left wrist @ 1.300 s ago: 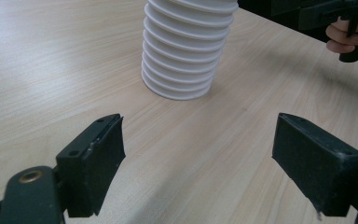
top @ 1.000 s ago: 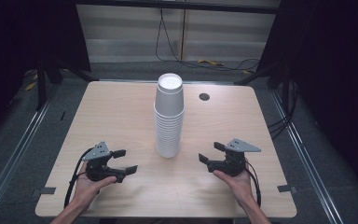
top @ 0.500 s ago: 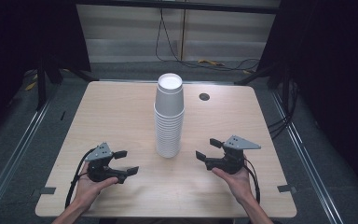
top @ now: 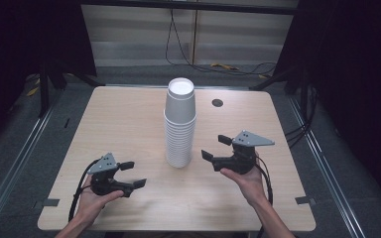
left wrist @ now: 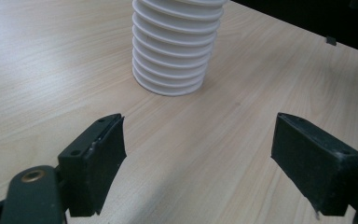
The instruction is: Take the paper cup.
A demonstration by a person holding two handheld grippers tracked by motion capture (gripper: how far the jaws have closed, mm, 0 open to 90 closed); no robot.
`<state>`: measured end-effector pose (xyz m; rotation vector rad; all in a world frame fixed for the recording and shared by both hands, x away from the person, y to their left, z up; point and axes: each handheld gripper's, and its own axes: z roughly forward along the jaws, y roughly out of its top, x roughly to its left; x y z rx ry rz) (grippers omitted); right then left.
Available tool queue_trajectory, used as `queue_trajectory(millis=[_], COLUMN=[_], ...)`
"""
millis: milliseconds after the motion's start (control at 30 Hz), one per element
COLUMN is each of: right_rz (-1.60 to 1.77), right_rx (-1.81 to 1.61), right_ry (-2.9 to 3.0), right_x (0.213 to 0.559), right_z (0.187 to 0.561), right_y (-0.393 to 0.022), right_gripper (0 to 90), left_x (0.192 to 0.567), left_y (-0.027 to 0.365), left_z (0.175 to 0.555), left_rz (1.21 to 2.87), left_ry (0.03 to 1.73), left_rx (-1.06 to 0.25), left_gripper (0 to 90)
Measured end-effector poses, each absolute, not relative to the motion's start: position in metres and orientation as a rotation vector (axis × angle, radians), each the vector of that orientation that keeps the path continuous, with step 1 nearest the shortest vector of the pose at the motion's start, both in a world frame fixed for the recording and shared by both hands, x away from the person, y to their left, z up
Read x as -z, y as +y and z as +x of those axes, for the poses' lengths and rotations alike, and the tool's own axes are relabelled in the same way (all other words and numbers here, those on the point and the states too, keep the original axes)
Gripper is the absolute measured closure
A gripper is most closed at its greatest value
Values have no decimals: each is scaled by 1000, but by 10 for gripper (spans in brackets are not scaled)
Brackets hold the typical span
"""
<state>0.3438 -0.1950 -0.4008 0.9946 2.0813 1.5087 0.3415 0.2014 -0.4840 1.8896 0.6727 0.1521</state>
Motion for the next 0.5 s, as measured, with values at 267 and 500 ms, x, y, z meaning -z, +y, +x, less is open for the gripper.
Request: queue_trajectory(millis=[267, 500], right_rz=[948, 925], right_rx=[-1567, -1598], right_ry=[2078, 2089], right_x=[376, 360], right_z=[350, 354], right_y=[-191, -188], right_gripper=[164, 172], left_x=[484, 485], left_y=[200, 199], left_z=[341, 342], left_rz=[1903, 1897], left_ry=[663, 660], left_rx=[-147, -132], left_gripper=[181, 179])
